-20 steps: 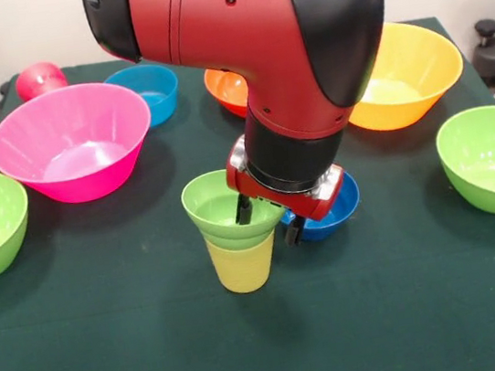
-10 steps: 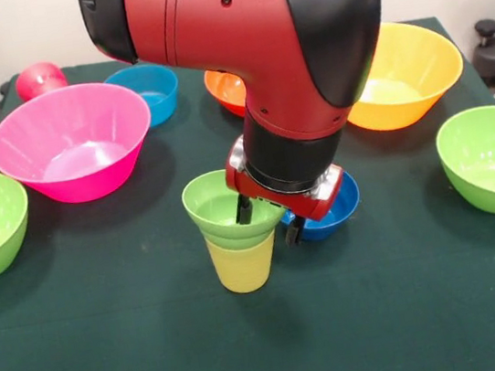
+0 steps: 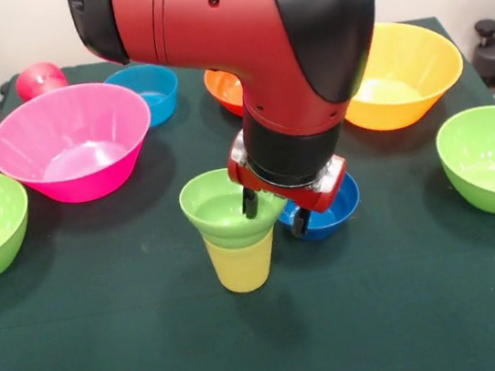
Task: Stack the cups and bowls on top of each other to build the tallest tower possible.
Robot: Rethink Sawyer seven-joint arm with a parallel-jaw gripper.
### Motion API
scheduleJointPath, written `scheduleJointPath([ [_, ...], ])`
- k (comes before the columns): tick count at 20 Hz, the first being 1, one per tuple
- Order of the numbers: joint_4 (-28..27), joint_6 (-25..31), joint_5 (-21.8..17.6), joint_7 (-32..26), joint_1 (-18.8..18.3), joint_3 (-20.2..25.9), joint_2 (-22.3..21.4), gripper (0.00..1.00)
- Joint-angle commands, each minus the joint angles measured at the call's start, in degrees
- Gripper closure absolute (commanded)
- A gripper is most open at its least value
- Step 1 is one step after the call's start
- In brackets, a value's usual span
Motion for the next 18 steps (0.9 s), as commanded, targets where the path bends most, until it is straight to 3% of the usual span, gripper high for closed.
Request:
scheduleJointPath([
  [1, 6.18, 6.42, -4.38, -16.24, -0.91, 7.81, -2.19, 0.0],
  [9, 9.16, 5.38, -4.39, -16.14, -1.44, 8.59, -4.83, 0.0],
  [11, 6.32, 6.53, -4.59, -16.01, -1.64, 8.78, -3.62, 0.0],
  [18, 14.97, 6.2, -4.77, -15.83, -0.97, 8.33, -10.44, 0.0],
])
